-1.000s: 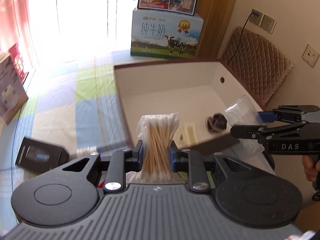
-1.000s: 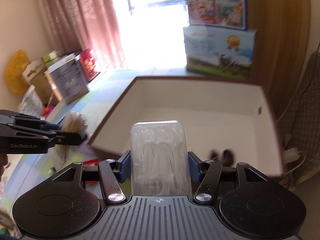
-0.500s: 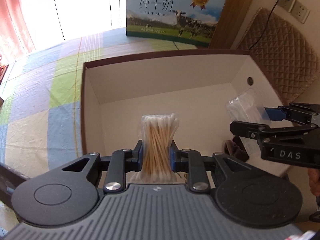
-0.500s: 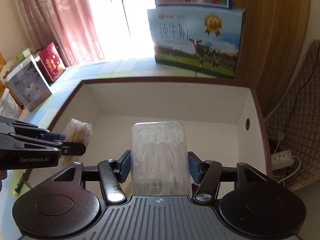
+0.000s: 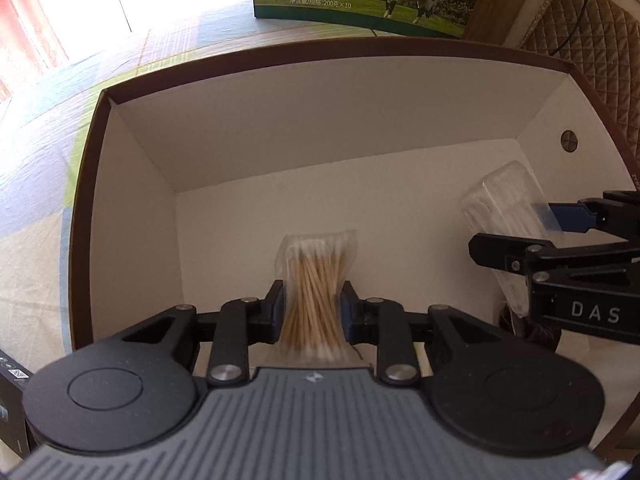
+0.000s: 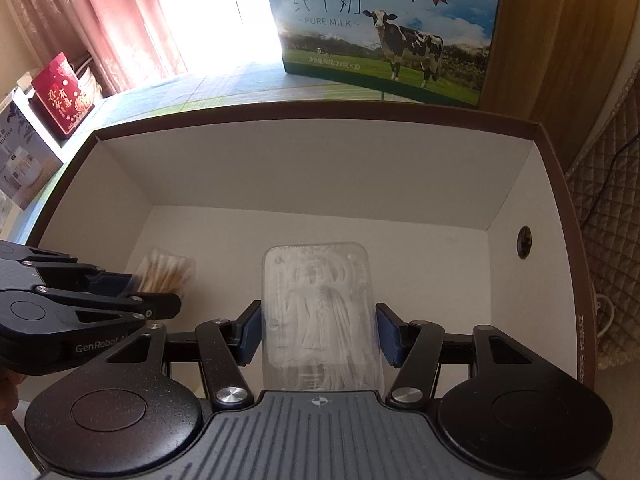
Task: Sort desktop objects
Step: 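Carry the swabs and floss case into the brown box and release both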
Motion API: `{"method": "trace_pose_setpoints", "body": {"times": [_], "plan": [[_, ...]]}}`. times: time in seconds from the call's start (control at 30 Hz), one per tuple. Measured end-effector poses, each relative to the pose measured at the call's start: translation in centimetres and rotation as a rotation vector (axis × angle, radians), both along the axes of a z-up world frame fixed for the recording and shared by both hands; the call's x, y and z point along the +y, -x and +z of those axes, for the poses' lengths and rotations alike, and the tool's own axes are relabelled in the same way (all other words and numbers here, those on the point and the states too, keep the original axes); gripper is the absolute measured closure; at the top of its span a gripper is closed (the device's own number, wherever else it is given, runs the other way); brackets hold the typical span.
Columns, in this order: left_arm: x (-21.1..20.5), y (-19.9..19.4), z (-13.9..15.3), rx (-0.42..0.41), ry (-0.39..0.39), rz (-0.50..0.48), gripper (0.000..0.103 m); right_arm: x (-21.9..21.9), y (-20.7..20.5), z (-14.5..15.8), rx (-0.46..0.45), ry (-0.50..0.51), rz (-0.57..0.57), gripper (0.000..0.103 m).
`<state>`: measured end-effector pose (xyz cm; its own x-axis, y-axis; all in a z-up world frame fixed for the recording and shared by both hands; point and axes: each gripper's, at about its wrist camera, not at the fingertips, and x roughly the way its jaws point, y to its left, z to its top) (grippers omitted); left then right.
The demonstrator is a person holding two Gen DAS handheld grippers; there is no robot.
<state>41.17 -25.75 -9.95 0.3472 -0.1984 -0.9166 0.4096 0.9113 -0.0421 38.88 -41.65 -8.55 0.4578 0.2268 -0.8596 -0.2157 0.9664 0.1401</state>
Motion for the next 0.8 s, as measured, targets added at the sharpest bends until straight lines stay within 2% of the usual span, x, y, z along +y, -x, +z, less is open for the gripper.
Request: {"method": "trace_pose_setpoints", "body": {"times": [0.07,0.13,0.27,0.3,0.4,0.63,0.73,0.8], "plan": [[-0.1,0.0,0.2,-0.012,-0.002,-0.008,0.076,0.1,-0.1,0.0,0.005,-0.001,-0.001,0.048],[-0.2,-0.1,0.4,-0.023,-0.005,-0.012,0.065,0.0,-0.3,0.0,0.009,-0.004,-0.008,0.048],[-0.1,0.1,0.7,-0.040,-0.019,-0.018,0.057,0.1,-0.6,-0.1,0.009,0.002,-0.004,0.048],[-0.1,0.2,0.8,-0.045,-0.021,-0.017,0.051,0.1,-0.6,-0.1,0.007,0.003,-0.003,0.047],[0.1,0.5,1.2,-0.057,-0.017,-0.024,0.049,-0.1,-0.5,0.1,-0.008,-0.011,-0.004,0.045],[0.6,1.7,2.9,-0.100,-0.008,-0.044,0.037,-0.7,1.0,1.9,-0.055,-0.030,-0.013,0.023],[1.1,2.4,3.6,-0.116,-0.001,-0.043,0.030,-1.0,2.0,2.8,-0.077,-0.038,-0.010,0.016],[1.4,2.9,4.2,-0.124,0.001,-0.043,0.029,-1.1,2.9,3.2,-0.088,-0.048,-0.010,0.013]]}}
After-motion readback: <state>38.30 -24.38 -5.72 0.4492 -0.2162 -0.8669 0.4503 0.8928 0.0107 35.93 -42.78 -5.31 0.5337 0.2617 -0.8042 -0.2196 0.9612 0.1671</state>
